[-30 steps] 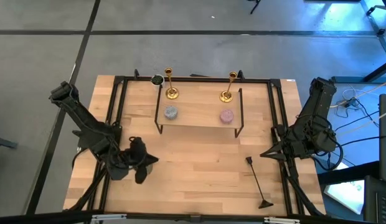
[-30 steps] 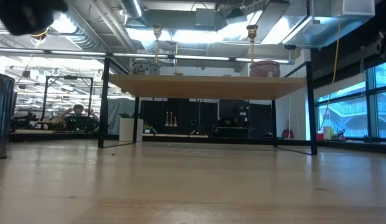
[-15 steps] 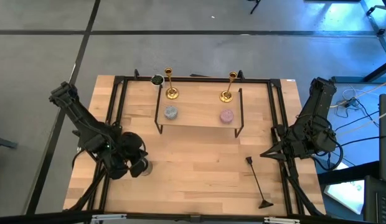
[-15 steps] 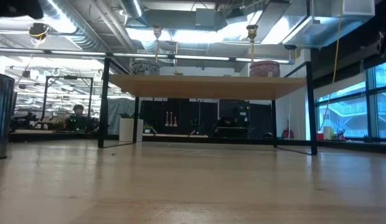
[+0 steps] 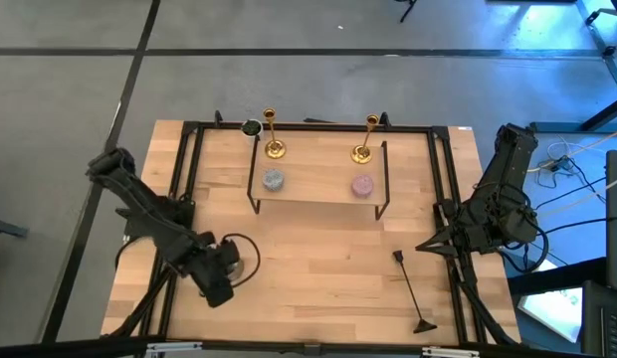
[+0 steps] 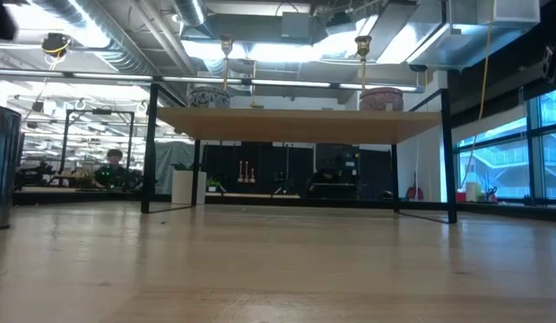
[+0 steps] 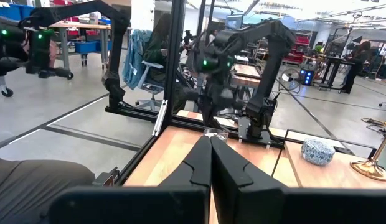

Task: Pick & Place candle stick holders
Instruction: Put the silver scented candle on the shelf

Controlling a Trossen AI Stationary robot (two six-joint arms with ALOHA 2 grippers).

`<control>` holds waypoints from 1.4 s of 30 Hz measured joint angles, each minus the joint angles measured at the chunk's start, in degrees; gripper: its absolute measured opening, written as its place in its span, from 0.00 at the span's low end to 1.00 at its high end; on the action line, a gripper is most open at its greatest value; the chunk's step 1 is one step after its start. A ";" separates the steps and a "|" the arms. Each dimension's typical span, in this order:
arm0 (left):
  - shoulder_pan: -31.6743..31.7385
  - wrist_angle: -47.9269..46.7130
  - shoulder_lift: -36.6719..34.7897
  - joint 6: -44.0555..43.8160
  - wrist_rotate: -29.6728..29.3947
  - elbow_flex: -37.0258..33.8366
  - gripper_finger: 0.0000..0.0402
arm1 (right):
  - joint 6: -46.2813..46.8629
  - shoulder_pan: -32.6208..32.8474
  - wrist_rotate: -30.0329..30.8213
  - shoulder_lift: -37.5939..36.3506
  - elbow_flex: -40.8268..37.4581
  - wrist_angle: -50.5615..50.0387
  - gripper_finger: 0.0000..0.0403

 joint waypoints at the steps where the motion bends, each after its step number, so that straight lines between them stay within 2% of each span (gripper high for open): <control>1: 0.57 -1.46 0.75 -2.04 2.28 0.00 0.00 | 0.00 0.02 0.00 0.00 0.00 0.00 0.00; 4: 1.73 -3.70 2.27 -5.88 5.81 0.00 0.00 | 0.00 0.00 0.00 0.00 0.00 0.00 0.00; 12: 3.53 -3.08 2.57 -3.04 5.97 0.98 0.01 | 0.00 0.01 0.00 0.00 0.00 -0.02 0.00; 14: 3.76 -4.43 2.54 -1.99 3.86 3.04 0.01 | 0.00 0.00 0.00 0.00 0.00 -0.03 0.00; 19: 2.94 -10.16 2.50 0.16 -5.85 9.56 0.01 | 0.00 0.00 0.00 0.00 0.00 -0.04 0.00; 24: 1.22 -17.22 2.41 0.31 -10.46 12.41 0.00 | 0.00 0.00 0.00 0.00 0.00 -0.06 0.00; 26: 0.76 -19.26 2.43 -0.71 -10.02 12.20 0.01 | 0.00 0.01 0.00 0.00 0.00 -0.18 0.00; 29: 0.56 -19.84 2.42 -4.32 -6.27 11.05 0.01 | 0.31 0.00 0.00 0.00 0.00 -0.61 0.00; 33: 0.19 -19.04 2.52 -12.58 -2.23 10.33 0.00 | 0.56 0.01 0.00 0.00 0.00 -0.71 0.00; 37: -1.98 -16.19 3.45 -22.06 -2.09 10.25 0.01 | 0.68 0.00 0.00 0.00 0.00 -0.72 0.00; 42: -5.24 -14.46 8.31 -24.91 1.86 10.25 0.00 | 1.09 0.00 0.00 0.00 0.00 -0.93 0.00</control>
